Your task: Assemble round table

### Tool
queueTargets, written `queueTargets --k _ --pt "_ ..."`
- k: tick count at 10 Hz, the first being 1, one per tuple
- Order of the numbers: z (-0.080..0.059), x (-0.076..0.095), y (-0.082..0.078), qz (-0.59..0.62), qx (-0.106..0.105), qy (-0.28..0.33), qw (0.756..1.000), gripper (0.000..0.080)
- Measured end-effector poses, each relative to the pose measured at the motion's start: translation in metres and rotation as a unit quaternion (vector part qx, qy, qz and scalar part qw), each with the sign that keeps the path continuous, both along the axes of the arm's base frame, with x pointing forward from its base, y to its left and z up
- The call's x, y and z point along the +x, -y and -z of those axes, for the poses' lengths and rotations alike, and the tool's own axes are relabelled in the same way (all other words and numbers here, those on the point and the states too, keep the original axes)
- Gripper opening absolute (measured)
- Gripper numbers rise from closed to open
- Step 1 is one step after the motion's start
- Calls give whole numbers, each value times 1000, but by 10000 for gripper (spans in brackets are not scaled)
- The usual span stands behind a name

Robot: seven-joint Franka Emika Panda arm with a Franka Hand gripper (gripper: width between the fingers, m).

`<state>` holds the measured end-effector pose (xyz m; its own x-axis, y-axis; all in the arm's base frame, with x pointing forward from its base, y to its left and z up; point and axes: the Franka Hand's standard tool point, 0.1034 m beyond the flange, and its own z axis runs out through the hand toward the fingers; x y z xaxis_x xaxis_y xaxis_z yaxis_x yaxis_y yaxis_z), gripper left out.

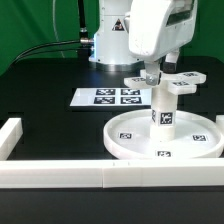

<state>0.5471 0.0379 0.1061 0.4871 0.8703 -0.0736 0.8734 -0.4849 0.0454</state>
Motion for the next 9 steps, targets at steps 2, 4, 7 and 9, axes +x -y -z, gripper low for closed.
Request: queueTargets --k 2,4,7,9 --pt "0 0 -3 -2 1 0 1000 649" --pt "0 0 -5 -4 1 0 1000 649" --pt "6 -3 0 -4 1 -4 1000 649" --pt "9 -4 1 -10 1 -5 1000 649"
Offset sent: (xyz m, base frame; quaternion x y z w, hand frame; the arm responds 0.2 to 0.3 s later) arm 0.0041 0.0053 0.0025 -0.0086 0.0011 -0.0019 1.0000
